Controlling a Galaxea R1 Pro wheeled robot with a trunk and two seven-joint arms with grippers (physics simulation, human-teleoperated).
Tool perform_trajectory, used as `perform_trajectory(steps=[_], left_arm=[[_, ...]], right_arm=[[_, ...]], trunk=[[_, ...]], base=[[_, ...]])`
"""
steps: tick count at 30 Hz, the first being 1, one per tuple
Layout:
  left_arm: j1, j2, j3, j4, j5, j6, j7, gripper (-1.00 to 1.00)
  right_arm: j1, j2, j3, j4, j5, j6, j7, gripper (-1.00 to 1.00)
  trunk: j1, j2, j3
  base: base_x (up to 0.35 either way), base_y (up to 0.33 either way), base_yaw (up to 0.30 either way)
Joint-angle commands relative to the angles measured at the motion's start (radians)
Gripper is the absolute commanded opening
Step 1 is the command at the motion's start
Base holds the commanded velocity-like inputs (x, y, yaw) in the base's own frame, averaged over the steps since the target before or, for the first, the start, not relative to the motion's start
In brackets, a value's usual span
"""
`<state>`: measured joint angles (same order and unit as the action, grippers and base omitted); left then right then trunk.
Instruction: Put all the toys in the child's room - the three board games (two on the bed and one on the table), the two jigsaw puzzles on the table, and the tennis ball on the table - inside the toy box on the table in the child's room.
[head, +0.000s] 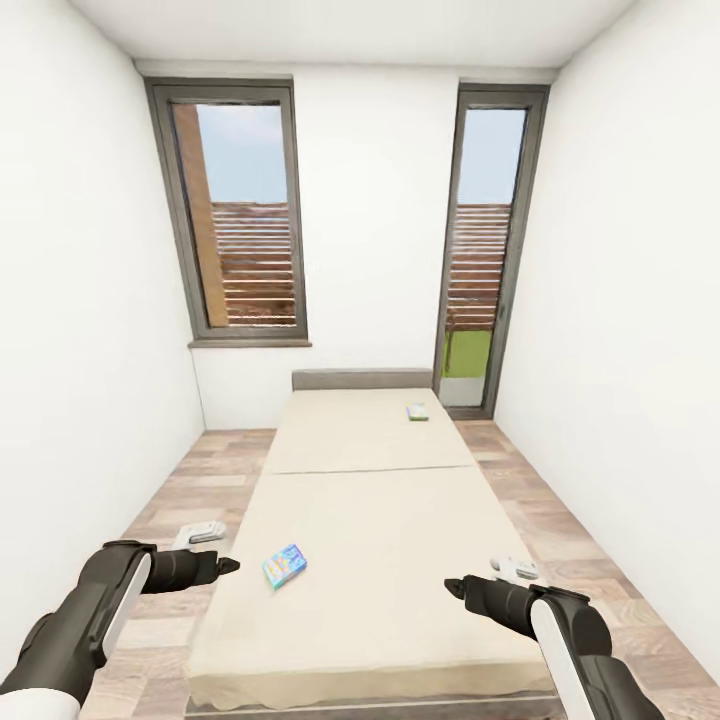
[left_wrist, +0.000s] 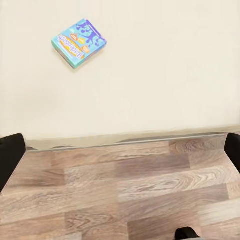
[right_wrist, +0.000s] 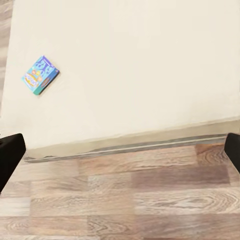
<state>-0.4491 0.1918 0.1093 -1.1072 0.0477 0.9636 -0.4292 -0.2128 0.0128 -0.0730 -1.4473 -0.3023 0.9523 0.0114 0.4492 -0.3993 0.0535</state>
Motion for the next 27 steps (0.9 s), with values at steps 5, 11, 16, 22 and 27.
perform_trajectory(steps=[5, 11, 16, 22, 27], left_arm=[[0.0, -0.001, 0.001, 0.001, 0.004, 0.005, 0.001, 1.0], [0.0, -0.002, 0.002, 0.001, 0.003, 0.005, 0.001, 1.0], [0.0, -0.002, 0.002, 0.001, 0.003, 0.005, 0.001, 1.0], [0.0, -0.002, 0.002, 0.001, 0.002, 0.004, 0.001, 1.0], [0.0, -0.002, 0.003, 0.001, 0.0, 0.004, 0.002, 1.0]], right_arm=[[0.0, 0.001, -0.002, 0.0, -0.001, 0.005, -0.001, 1.0], [0.0, 0.001, -0.002, 0.001, -0.001, 0.005, -0.001, 1.0], [0.0, 0.001, -0.002, 0.0, -0.001, 0.005, -0.001, 1.0], [0.0, 0.001, -0.002, 0.0, -0.001, 0.005, -0.001, 1.0], [0.0, 0.001, -0.002, 0.0, -0.001, 0.005, -0.001, 1.0]], trunk=[[0.001, -0.001, 0.0], [0.001, -0.001, 0.0], [0.001, -0.001, 0.0], [0.001, -0.001, 0.0], [0.001, -0.001, 0.0]], base=[[0.263, 0.068, 0.0], [0.16, 0.002, 0.0], [0.092, 0.022, 0.0], [0.176, 0.052, 0.0], [0.215, 0.106, 0.0]])
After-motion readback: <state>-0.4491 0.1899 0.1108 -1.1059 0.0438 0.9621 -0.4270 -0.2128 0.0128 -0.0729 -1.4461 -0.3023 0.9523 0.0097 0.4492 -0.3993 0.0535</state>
